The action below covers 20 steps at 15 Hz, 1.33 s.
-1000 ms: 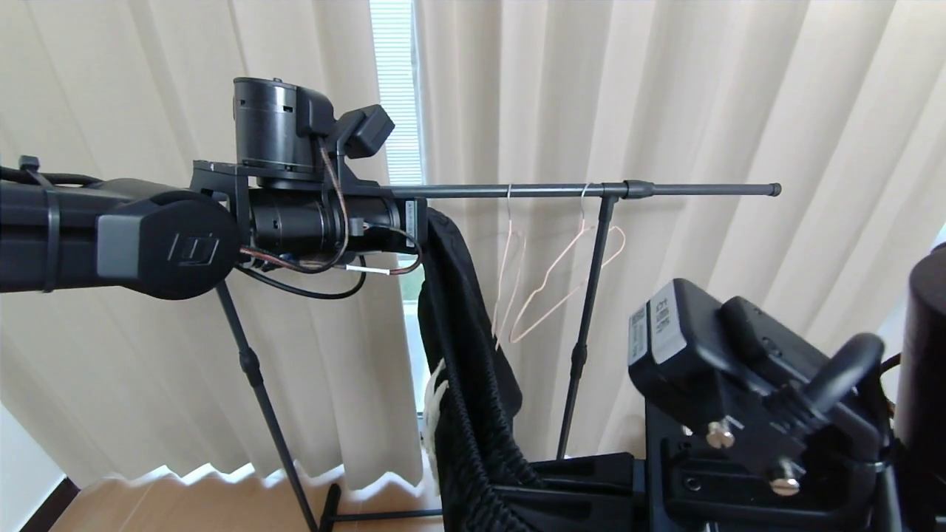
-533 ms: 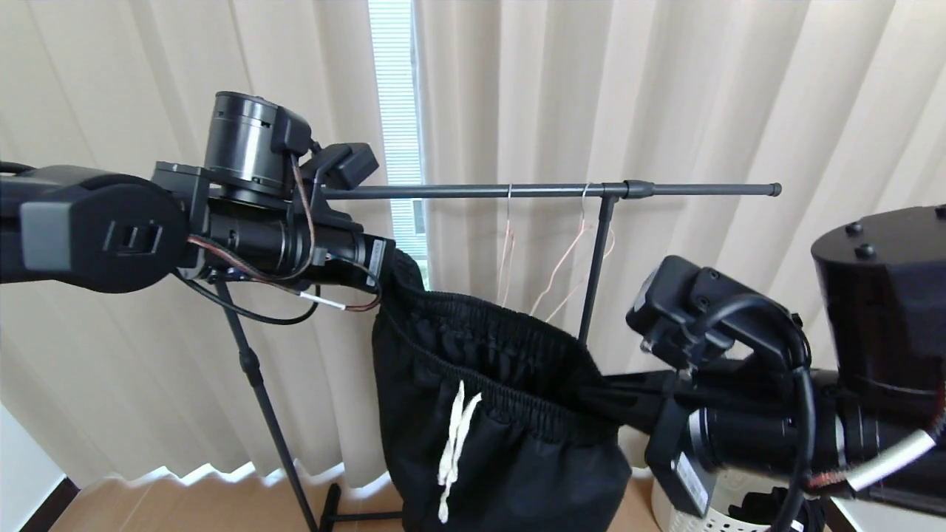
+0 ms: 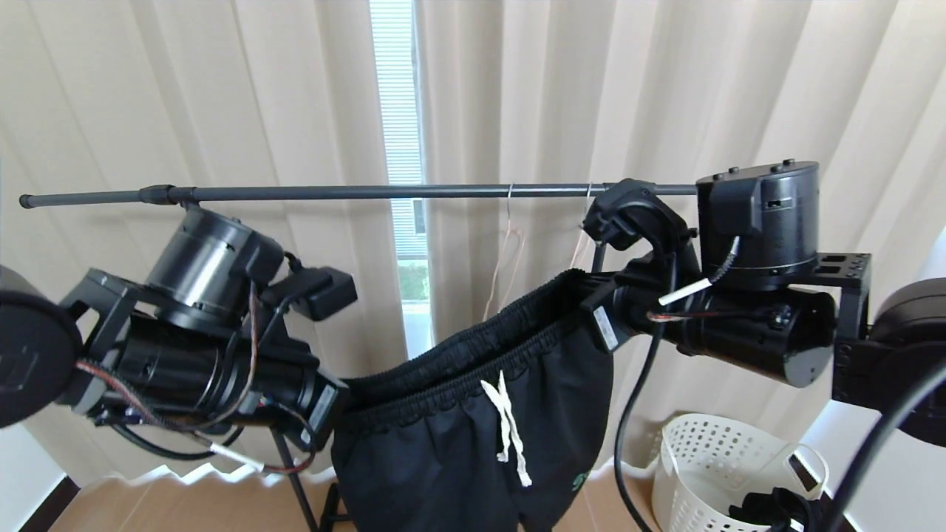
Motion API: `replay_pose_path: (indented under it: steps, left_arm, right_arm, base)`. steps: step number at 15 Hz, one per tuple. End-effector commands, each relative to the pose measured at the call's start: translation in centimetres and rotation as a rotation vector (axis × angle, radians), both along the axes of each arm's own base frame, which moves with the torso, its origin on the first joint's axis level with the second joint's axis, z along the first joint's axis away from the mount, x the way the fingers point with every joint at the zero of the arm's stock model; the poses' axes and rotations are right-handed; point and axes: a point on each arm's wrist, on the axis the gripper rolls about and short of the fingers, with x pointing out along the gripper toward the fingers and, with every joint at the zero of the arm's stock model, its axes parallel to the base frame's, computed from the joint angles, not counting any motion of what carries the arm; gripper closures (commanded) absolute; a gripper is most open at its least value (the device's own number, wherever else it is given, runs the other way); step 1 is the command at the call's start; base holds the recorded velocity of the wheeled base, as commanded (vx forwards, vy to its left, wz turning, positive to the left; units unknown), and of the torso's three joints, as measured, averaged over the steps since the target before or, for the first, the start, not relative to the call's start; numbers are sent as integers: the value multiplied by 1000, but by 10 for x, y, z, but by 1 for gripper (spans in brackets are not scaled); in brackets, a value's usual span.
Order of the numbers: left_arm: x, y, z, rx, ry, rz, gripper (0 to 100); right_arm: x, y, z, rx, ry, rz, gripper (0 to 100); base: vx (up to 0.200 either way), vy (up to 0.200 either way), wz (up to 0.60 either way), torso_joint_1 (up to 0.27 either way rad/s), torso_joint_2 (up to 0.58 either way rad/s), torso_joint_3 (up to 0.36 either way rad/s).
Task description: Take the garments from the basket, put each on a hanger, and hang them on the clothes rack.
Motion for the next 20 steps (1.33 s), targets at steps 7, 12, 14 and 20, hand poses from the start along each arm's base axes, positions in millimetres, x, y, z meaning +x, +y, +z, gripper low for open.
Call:
replay_pose_path:
  steps: [7, 12, 14, 20]
  left_arm:
    - [-58, -100, -37, -91, 184, -175, 100]
    - [-61, -115, -35, -159, 136, -186, 100]
    - [-56, -106, -40, -104, 91, -101, 100]
    - [2, -61, -31, -96, -67, 256, 100]
  right_arm:
    - [16, 58, -6, 280, 52, -37, 100]
    - [14, 48, -7, 274, 55, -56, 100]
    - [14, 33, 6, 291, 29, -84, 100]
    - [-8, -27, 16, 33, -54, -104, 100]
  base:
    - [0, 0, 0, 0, 0, 0]
    - [0, 0, 0, 0, 0, 0]
    - [0, 0, 0, 0, 0, 0]
    - [0, 0, 0, 0, 0, 0]
